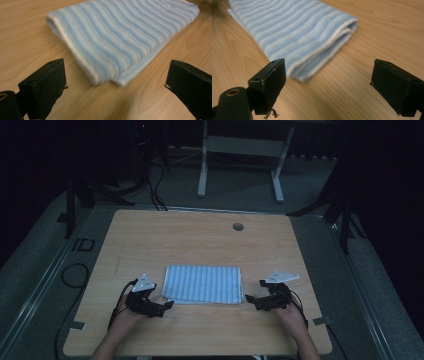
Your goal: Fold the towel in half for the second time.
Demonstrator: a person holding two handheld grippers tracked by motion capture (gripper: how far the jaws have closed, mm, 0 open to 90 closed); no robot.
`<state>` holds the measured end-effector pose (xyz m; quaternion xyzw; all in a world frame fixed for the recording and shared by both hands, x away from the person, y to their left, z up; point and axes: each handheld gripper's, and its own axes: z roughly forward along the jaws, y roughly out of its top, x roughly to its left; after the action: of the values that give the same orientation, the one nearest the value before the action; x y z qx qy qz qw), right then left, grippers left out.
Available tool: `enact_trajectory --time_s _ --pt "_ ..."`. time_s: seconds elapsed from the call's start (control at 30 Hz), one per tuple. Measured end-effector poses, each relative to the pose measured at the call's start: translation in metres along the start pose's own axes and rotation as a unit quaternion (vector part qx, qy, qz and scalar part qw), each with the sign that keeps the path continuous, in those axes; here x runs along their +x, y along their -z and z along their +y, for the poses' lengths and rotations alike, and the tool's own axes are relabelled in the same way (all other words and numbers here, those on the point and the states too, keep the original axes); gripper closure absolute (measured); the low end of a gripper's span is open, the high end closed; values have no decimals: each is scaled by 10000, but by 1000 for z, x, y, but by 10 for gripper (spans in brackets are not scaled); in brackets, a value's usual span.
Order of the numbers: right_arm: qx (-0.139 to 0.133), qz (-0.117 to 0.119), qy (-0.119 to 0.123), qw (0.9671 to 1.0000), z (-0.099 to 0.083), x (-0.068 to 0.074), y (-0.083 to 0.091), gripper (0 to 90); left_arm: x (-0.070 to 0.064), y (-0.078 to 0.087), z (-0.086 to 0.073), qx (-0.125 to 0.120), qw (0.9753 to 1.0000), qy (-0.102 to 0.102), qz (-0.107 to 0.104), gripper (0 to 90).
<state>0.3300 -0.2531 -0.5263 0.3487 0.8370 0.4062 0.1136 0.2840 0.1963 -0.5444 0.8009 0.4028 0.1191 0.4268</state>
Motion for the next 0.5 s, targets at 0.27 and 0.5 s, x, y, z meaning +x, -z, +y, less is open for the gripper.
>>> enact_trajectory --time_s 0.27,0.5 --pt "74 -197 -89 9997 -20 -9 10 124 3 14 -14 49 9999 -105 58 28" --pt "211 -465 -33 9987 -30 -15 19 124 12 26 -24 37 9997 96 213 28"
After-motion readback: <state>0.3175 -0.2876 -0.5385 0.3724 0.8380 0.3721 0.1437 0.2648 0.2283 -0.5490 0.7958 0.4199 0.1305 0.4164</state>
